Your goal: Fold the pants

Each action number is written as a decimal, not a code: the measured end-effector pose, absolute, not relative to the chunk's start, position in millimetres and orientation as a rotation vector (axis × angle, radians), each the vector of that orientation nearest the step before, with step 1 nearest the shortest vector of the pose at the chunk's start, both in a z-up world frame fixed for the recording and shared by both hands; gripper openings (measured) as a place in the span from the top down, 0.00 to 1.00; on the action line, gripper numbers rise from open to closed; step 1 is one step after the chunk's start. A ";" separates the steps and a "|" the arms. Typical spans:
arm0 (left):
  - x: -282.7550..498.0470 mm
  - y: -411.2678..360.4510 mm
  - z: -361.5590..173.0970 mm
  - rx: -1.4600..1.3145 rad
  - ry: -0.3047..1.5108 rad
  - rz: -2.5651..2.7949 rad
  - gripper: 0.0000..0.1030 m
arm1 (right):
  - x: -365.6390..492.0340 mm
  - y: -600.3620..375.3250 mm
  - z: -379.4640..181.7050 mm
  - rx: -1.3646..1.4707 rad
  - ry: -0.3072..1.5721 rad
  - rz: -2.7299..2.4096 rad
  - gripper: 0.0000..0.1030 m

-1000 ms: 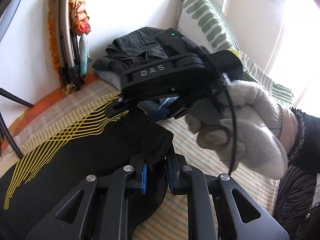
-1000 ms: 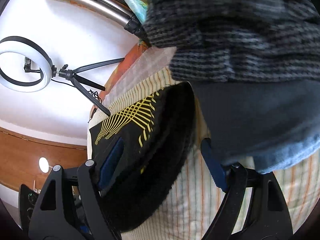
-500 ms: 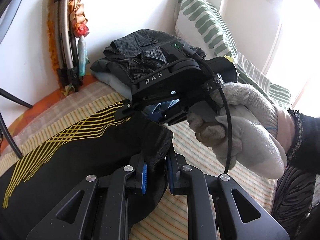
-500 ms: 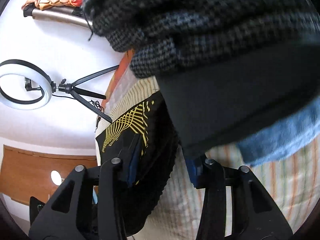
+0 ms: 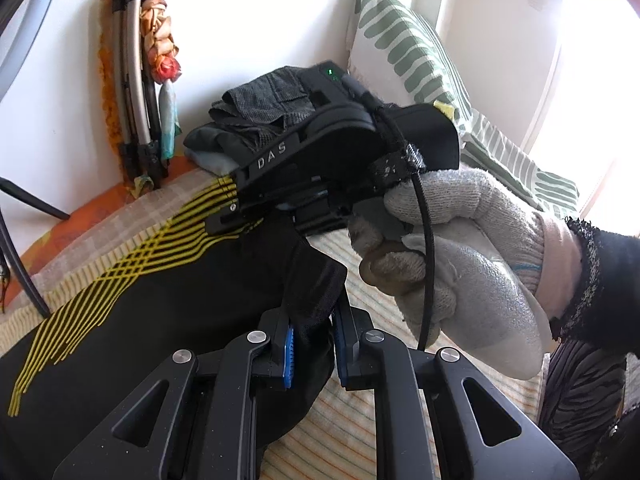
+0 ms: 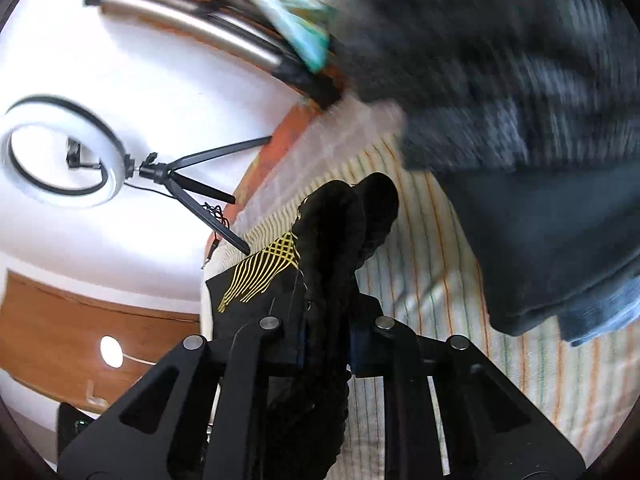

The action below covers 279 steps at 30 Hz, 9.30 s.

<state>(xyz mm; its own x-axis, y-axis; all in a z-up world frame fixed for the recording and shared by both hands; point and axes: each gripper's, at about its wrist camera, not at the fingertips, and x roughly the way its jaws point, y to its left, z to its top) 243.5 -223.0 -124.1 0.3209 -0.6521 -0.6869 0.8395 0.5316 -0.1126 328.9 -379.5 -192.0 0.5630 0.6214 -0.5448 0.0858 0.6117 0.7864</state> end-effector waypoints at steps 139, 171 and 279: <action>273.1 174.9 -180.7 -0.645 1.170 -0.362 0.44 | 402.4 -172.5 -209.4 0.533 1.074 0.591 0.39; 267.7 141.2 -178.1 -0.555 0.989 -0.127 0.49 | 411.5 -140.4 -209.5 0.550 1.013 0.588 0.37; 243.3 -78.6 -52.3 -0.358 0.696 -0.529 0.87 | 293.3 -279.7 2.6 -0.105 0.631 0.343 0.91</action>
